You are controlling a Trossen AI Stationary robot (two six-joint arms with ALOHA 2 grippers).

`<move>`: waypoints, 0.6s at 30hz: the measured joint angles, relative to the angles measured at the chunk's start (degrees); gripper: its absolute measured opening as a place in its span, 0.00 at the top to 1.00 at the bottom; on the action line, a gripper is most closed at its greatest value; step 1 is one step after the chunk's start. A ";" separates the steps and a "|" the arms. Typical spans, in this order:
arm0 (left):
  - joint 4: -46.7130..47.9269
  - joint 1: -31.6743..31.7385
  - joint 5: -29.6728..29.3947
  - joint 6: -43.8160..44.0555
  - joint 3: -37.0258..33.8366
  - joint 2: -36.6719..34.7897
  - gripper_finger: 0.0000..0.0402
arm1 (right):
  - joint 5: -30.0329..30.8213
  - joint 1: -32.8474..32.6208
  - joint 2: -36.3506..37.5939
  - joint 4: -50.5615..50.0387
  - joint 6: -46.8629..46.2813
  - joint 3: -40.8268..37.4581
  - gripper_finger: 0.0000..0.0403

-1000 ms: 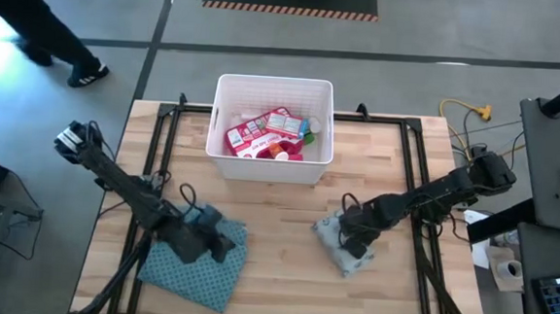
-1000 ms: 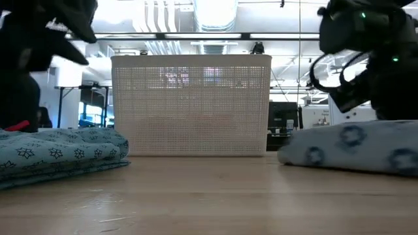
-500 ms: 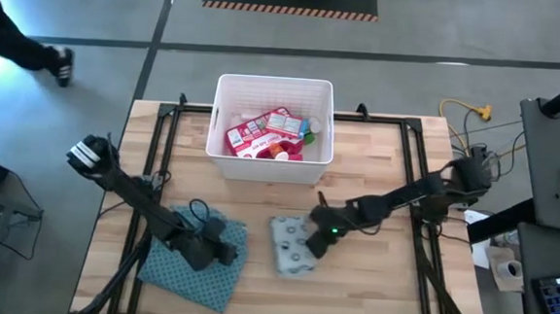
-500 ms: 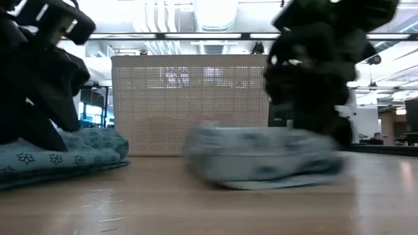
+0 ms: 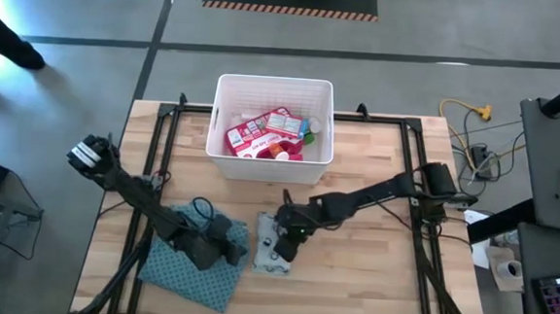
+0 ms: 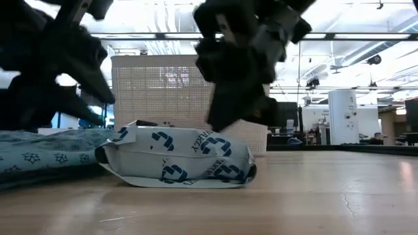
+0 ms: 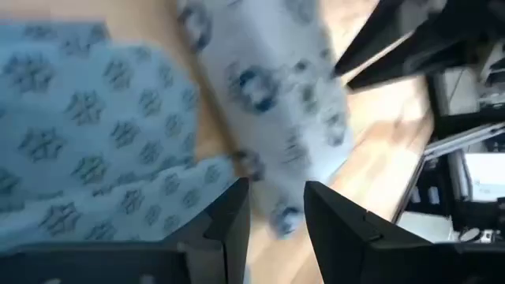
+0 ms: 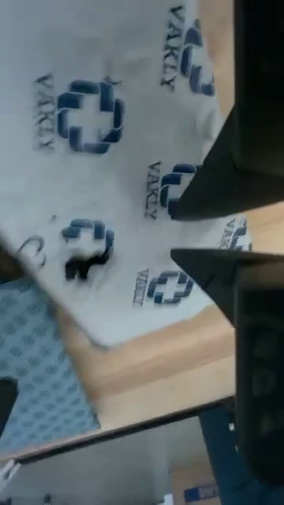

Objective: Pick & place medical supplies in basket/bin
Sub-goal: Put the light blue mailer bag into the white bin

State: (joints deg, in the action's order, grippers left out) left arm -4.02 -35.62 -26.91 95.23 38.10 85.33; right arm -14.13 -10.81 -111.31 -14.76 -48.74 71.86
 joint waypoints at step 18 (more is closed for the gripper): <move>-2.02 6.53 -2.67 -6.68 1.30 -0.07 0.75 | 2.05 -0.58 3.46 -5.82 -0.60 -0.82 0.36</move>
State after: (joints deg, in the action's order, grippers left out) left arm -6.04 -29.08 -29.58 88.55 39.40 85.25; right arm -12.08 -11.39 -107.85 -20.57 -49.35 71.04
